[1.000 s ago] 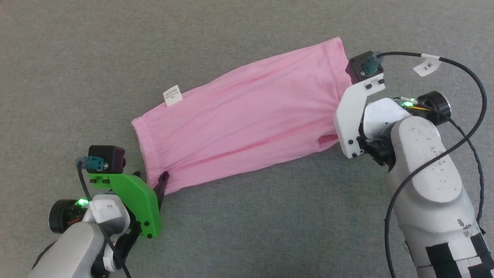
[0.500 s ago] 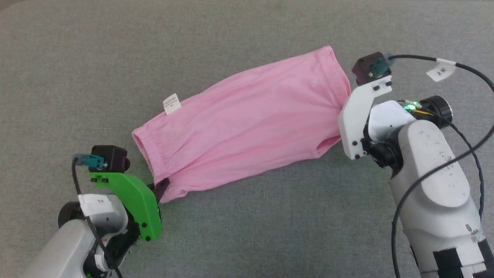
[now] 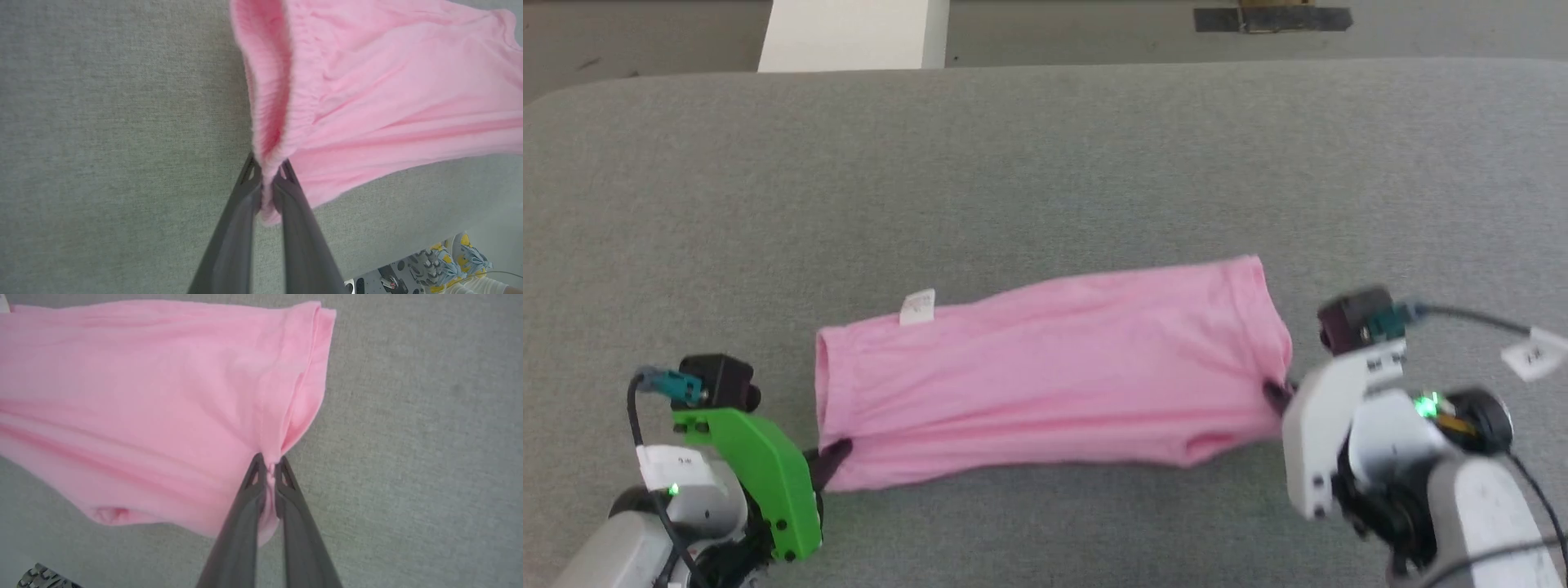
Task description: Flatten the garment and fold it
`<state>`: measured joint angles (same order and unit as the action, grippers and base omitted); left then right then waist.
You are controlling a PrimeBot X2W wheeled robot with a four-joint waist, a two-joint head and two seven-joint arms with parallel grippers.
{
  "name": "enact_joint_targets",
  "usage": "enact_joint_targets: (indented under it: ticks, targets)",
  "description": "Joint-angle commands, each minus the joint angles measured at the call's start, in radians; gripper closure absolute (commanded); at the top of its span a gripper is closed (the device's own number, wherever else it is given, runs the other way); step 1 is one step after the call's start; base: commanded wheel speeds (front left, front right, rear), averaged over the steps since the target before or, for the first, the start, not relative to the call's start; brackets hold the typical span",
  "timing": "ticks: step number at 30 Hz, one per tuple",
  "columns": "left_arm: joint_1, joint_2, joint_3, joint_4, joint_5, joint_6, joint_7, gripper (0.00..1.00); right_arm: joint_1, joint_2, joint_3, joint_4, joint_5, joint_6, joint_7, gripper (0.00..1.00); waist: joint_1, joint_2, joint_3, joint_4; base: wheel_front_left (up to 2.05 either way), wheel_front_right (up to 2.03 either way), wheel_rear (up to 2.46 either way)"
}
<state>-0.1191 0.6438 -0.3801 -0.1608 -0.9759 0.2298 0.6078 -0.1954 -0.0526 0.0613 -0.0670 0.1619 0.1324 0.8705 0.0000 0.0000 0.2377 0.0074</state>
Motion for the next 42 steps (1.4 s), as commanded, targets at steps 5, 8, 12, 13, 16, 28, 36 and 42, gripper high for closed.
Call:
enact_joint_targets:
  ticks: [5,8,12,13,16,28,36,42]
  targets:
    - [0.043,-0.002,0.005,0.045,-0.022,0.012,-0.006,1.0,0.159,0.002,-0.019,-0.081,0.043,-0.002,0.019,1.0,0.0,0.0,-0.004,-0.017,0.0,0.0,0.0]
    - [0.051,-0.015,0.006,0.065,-0.035,0.012,-0.01,0.0,0.191,0.002,-0.026,-0.078,0.082,-0.002,-0.004,0.0,0.0,0.0,-0.006,-0.017,0.0,0.0,0.0]
    - [0.058,-0.021,0.018,0.059,-0.037,0.016,-0.031,0.0,0.206,0.002,-0.068,-0.084,0.13,-0.002,-0.05,0.0,0.0,0.0,-0.02,-0.008,0.0,0.0,0.0]
    - [0.063,-0.015,0.025,0.048,-0.036,0.021,-0.036,0.0,0.209,0.002,-0.079,-0.093,0.127,-0.002,-0.057,0.0,0.0,0.0,-0.024,-0.006,0.0,0.0,0.0]
    - [0.074,-0.002,0.068,0.003,-0.031,0.038,-0.075,0.0,0.209,0.002,-0.122,-0.125,0.141,-0.002,-0.072,0.0,0.0,0.0,-0.033,-0.001,0.0,0.0,0.0]
    - [0.061,-0.028,0.226,0.007,0.232,-0.008,-0.665,0.0,0.073,0.002,-0.116,-0.018,0.027,-0.002,-0.04,0.0,0.0,0.0,-0.016,0.004,0.0,0.0,0.0]
    - [0.036,-0.123,0.241,0.059,0.413,-0.043,-0.868,0.0,-0.001,0.002,-0.061,0.133,-0.041,-0.002,-0.026,0.0,0.0,0.0,0.009,0.031,0.0,0.0,0.0]
    - [0.042,-0.223,0.31,0.031,0.532,-0.108,-0.869,0.0,-0.015,0.002,-0.039,0.212,-0.055,-0.002,-0.011,0.56,0.0,0.0,0.02,0.039,0.0,0.0,0.0]
